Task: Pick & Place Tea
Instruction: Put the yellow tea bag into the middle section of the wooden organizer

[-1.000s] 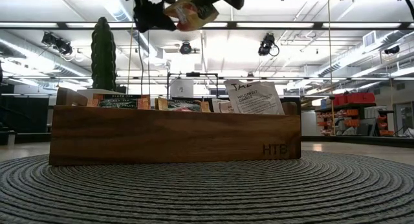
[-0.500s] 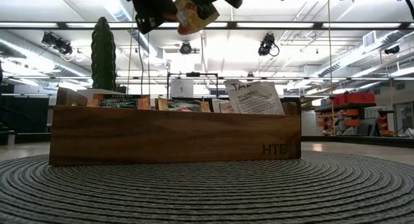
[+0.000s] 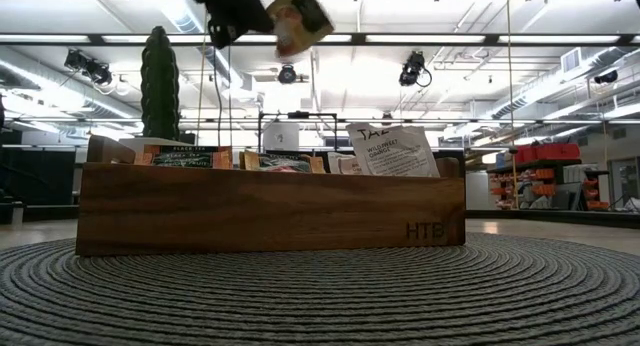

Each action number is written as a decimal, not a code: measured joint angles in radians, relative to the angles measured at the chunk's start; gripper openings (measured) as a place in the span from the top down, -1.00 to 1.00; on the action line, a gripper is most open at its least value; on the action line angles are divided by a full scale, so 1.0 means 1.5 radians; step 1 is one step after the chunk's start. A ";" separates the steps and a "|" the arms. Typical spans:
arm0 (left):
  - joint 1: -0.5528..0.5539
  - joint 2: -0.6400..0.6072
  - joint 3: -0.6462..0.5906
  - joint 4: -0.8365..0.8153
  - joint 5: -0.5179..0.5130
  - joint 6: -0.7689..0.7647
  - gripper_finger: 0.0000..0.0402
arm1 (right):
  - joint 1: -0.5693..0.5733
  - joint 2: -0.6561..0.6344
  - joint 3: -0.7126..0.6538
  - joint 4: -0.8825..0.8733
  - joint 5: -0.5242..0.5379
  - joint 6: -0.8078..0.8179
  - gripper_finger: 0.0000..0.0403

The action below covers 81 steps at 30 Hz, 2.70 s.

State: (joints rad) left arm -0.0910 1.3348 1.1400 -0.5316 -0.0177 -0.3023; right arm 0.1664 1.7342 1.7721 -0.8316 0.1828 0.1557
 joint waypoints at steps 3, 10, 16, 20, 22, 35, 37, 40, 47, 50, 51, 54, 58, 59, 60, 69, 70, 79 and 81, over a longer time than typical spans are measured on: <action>0.000 -0.021 0.001 0.027 -0.034 0.001 0.95 | -0.001 -0.034 0.000 0.012 0.024 -0.014 0.48; 0.002 -0.078 0.001 0.128 -0.069 0.007 0.95 | -0.001 -0.103 0.000 0.037 0.117 -0.056 0.23; 0.002 -0.118 0.001 0.161 -0.094 0.018 0.95 | -0.004 -0.126 0.001 0.084 0.122 -0.082 0.07; 0.002 -0.115 0.001 0.170 -0.097 0.018 0.95 | -0.004 -0.120 0.001 0.108 0.112 -0.102 0.02; 0.002 -0.113 0.001 0.173 -0.097 0.016 0.95 | -0.005 -0.113 0.000 0.104 0.111 -0.110 0.02; -0.002 -0.114 0.001 0.182 -0.097 0.014 0.95 | -0.023 -0.088 0.000 0.144 0.036 -0.107 0.22; -0.002 -0.114 0.001 0.181 -0.097 0.013 0.95 | -0.028 -0.086 0.000 0.142 0.018 -0.098 0.37; -0.002 -0.114 0.001 0.182 -0.097 0.013 0.95 | -0.037 -0.086 0.000 0.141 0.006 -0.097 0.62; -0.002 -0.114 0.001 0.181 -0.096 0.012 0.89 | -0.043 -0.086 0.000 0.145 0.000 -0.101 0.97; -0.002 -0.119 0.001 0.174 -0.085 0.016 0.72 | -0.043 -0.086 0.000 0.140 -0.001 -0.097 0.98; -0.002 -0.125 0.001 0.164 -0.080 0.017 0.67 | -0.043 -0.086 0.000 0.138 -0.002 -0.092 0.99; -0.002 -0.150 0.001 0.148 -0.077 0.014 0.54 | -0.043 -0.089 0.000 0.133 -0.007 -0.072 0.99; -0.002 -0.195 0.001 0.114 -0.077 0.023 0.46 | -0.042 -0.089 0.000 0.118 -0.032 -0.047 0.99; -0.001 -0.207 0.001 0.099 -0.077 0.030 0.46 | -0.041 -0.089 0.000 0.115 -0.037 -0.040 0.99; -0.001 -0.218 0.001 0.082 -0.077 0.033 0.46 | -0.040 -0.089 0.000 0.110 -0.040 -0.038 0.99; 0.003 -0.302 0.001 -0.016 -0.140 0.041 0.50 | -0.018 -0.049 0.001 0.106 -0.052 0.007 1.00; 0.003 -0.310 0.001 -0.029 -0.146 0.041 0.50 | -0.015 -0.041 0.001 0.106 -0.056 0.013 1.00; 0.003 -0.355 0.002 -0.080 -0.164 0.038 0.50 | 0.020 0.060 0.001 0.078 -0.064 0.015 1.00; 0.003 -0.362 0.001 -0.083 -0.164 0.034 0.50 | 0.027 0.082 0.001 0.065 -0.064 0.016 1.00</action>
State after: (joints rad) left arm -0.0860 0.7914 1.1421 -0.6568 -0.2634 -0.2509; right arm 0.2075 1.8565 1.7733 -0.7337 0.0868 0.1790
